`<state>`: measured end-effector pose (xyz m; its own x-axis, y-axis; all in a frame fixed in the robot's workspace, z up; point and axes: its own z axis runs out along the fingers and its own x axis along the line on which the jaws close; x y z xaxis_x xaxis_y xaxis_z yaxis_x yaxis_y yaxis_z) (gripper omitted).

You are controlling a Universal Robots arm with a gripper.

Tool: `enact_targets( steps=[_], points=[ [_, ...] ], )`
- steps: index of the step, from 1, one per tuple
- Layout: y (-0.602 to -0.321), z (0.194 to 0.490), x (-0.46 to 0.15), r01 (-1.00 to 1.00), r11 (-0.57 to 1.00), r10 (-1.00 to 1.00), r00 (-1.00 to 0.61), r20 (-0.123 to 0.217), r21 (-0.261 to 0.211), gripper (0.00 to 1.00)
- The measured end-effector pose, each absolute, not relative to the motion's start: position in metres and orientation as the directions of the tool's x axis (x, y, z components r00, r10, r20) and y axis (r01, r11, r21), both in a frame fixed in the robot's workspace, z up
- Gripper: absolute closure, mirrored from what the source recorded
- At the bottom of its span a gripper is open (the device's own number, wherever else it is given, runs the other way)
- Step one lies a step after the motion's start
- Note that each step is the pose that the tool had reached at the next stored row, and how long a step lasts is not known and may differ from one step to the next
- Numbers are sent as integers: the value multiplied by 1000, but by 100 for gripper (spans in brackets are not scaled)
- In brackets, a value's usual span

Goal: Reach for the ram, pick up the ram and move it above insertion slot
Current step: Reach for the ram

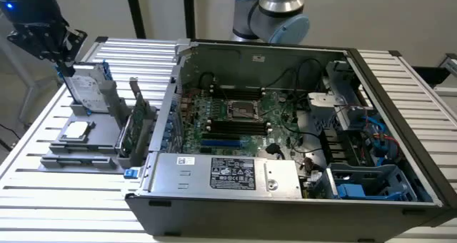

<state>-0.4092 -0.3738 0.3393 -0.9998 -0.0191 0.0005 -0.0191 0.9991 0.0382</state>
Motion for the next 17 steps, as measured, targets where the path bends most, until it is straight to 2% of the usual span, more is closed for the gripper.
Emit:
enact_targets(
  steps=[12,17],
  points=[
    [-374,339,-409,-19,999,-19,-1000,1,38,89],
    [-393,339,-409,-19,999,-19,-1000,0,38,89]
  ],
)
